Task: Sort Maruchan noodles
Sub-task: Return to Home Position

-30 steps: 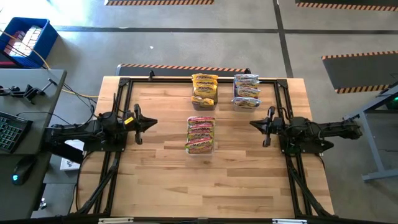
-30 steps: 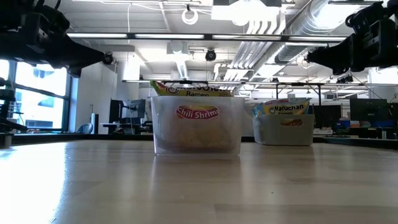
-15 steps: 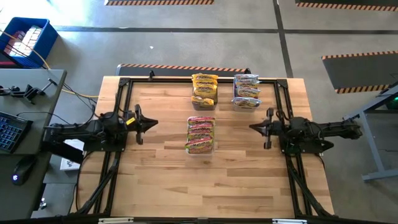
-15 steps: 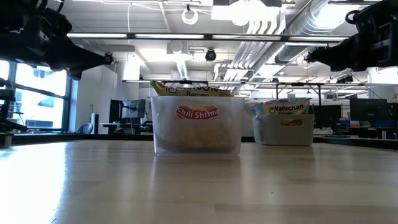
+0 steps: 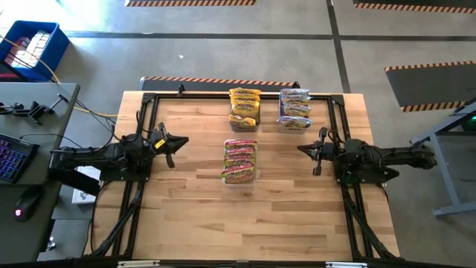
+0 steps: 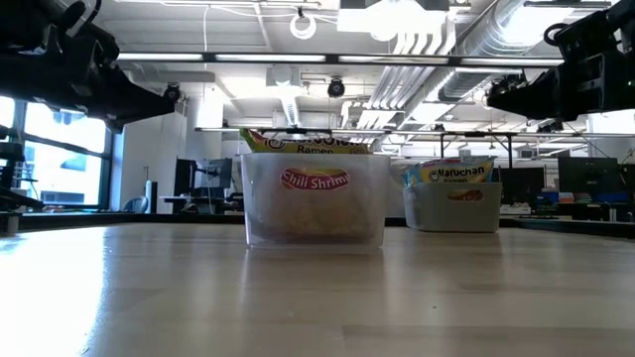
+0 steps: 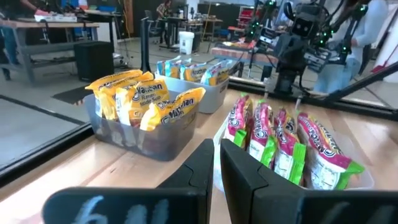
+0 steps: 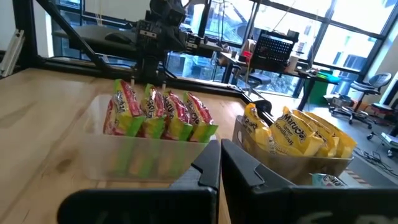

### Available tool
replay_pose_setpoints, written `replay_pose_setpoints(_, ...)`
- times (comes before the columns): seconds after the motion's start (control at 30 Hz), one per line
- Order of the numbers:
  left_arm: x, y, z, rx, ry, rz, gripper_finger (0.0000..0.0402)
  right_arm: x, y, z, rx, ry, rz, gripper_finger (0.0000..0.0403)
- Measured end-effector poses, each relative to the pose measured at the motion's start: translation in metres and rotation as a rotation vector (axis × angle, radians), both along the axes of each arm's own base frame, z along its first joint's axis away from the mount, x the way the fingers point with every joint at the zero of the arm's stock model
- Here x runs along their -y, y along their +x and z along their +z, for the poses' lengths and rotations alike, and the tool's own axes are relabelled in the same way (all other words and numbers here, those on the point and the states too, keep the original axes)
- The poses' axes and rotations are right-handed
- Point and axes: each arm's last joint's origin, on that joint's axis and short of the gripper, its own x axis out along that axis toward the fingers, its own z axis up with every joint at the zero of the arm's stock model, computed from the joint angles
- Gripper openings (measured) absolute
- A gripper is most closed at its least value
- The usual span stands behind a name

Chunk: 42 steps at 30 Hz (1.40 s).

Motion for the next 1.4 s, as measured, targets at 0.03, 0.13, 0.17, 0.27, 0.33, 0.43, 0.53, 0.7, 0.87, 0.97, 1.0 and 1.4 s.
replay_pose_setpoints(0.03,0.0,0.0,0.0001,-0.002,0.009,-0.001,0.0019,0.0,0.0,0.0,0.0,0.0,0.0,0.0)
replay_pose_setpoints(0.13,0.0,0.0,0.0001,-0.023,0.063,-0.004,0.0019,0.0,0.0,0.0,-0.001,-0.001,0.001,0.0)
replay_pose_setpoints(0.17,0.0,0.0,0.0001,-0.026,0.073,-0.005,0.0019,0.0,0.0,0.0,-0.001,-0.001,0.001,0.0)
replay_pose_setpoints(0.27,0.0,0.0,0.0001,-0.03,0.08,-0.005,0.0019,-0.0001,0.0,-0.0001,-0.001,-0.001,0.002,0.0)
replay_pose_setpoints(0.33,0.0,0.0,0.0001,-0.03,0.081,-0.006,0.0019,-0.0001,0.0,-0.0001,0.0,0.002,0.001,0.0)
replay_pose_setpoints(0.43,0.0,0.0,0.0001,-0.03,0.081,-0.006,0.0019,-0.0001,0.0,-0.0001,0.0,0.002,0.001,0.0)
replay_pose_setpoints(0.53,0.0,0.0,0.0001,-0.03,0.081,-0.005,0.0019,-0.0001,0.0,-0.0001,0.0,0.002,0.002,0.0)
replay_pose_setpoints(0.7,0.0,0.0,0.0001,-0.03,0.081,-0.006,0.0019,-0.0001,0.0,-0.0001,-0.001,0.002,0.002,0.0)
replay_pose_setpoints(0.87,0.0,0.0,0.0001,-0.03,0.082,-0.006,0.0019,-0.0001,0.0,-0.0001,-0.001,0.002,0.002,0.0)
replay_pose_setpoints(0.97,0.0,0.0,0.0001,-0.03,0.081,-0.006,0.0019,-0.0001,0.0,-0.0001,-0.001,0.002,0.002,0.0)
replay_pose_setpoints(1.0,0.0,0.0,0.0001,-0.03,0.082,-0.006,0.0019,-0.0001,0.0,-0.0001,-0.001,0.002,0.002,0.0)
replay_pose_setpoints(1.4,0.0,0.0,0.0001,-0.03,0.081,-0.006,0.0019,-0.0001,0.0,-0.0001,-0.001,0.002,0.002,0.0)
